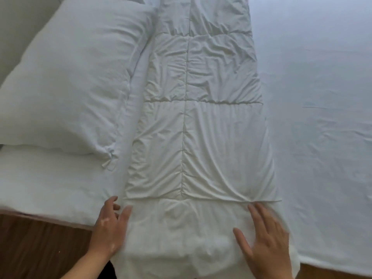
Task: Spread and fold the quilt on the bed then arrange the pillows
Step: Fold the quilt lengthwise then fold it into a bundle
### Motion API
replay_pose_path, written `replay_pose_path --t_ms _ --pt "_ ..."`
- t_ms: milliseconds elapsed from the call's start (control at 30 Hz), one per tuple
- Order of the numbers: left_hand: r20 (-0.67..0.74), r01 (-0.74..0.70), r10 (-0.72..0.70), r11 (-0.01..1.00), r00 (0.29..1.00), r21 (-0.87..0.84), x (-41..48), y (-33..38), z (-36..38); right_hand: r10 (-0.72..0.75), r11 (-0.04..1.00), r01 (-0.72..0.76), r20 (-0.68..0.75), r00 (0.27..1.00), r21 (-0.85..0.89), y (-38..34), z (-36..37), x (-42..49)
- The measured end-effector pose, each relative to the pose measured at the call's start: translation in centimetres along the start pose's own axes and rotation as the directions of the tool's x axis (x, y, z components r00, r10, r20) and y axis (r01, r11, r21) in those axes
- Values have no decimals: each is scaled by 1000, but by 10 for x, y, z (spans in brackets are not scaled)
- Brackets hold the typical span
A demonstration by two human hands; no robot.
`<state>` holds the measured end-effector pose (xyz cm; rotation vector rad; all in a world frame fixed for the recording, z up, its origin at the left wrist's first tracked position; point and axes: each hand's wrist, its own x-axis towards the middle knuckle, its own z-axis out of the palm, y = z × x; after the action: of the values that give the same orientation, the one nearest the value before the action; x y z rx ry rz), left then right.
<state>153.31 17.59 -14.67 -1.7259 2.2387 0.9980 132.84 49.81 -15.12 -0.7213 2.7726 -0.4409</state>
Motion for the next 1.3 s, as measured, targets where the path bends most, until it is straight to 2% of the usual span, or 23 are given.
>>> replay_pose_path --t_ms 67,133,267,333,400,567,700,800,900,1033,1167,1233,1300 --pt "-104 -173 177 984 979 47 22 44 -7 -34 999 37 -68 997 34 -14 -13 41" --pt "-120 -336 358 926 926 170 54 99 -10 -98 994 101 -79 992 37 -32 -23 90" --pt "36 -542 580 736 814 405 144 215 -2 -174 985 174 -1 985 -13 -62 -26 218" --pt "147 -597 624 612 767 519 192 261 4 -179 981 181 36 983 -72 -69 -22 288" --pt "204 -601 608 571 768 559 244 298 7 -152 982 158 62 986 -107 -73 -18 353" --pt "115 -487 510 696 852 528 375 352 -5 -133 977 136 35 991 -161 -89 -9 498" --pt "10 -473 539 729 842 495 448 401 -12 -190 962 186 0 982 -202 -112 -13 596" --pt "-34 -469 545 750 838 467 491 439 -9 -144 977 141 -8 989 -161 -119 -14 659" --pt "-5 -457 519 757 855 468 518 436 9 -139 970 136 -4 990 -201 -110 10 679" --pt "-50 -500 564 767 825 403 542 426 20 -147 971 144 -1 989 -193 -105 32 693" --pt "-45 -456 486 845 873 279 530 424 12 -194 975 199 66 979 -97 -95 14 689" --pt "-56 -397 424 880 904 260 520 421 6 -232 970 227 -55 971 -86 -83 8 670" --pt "-44 -364 382 904 923 223 510 413 1 -210 975 195 -153 966 -105 -74 9 641"
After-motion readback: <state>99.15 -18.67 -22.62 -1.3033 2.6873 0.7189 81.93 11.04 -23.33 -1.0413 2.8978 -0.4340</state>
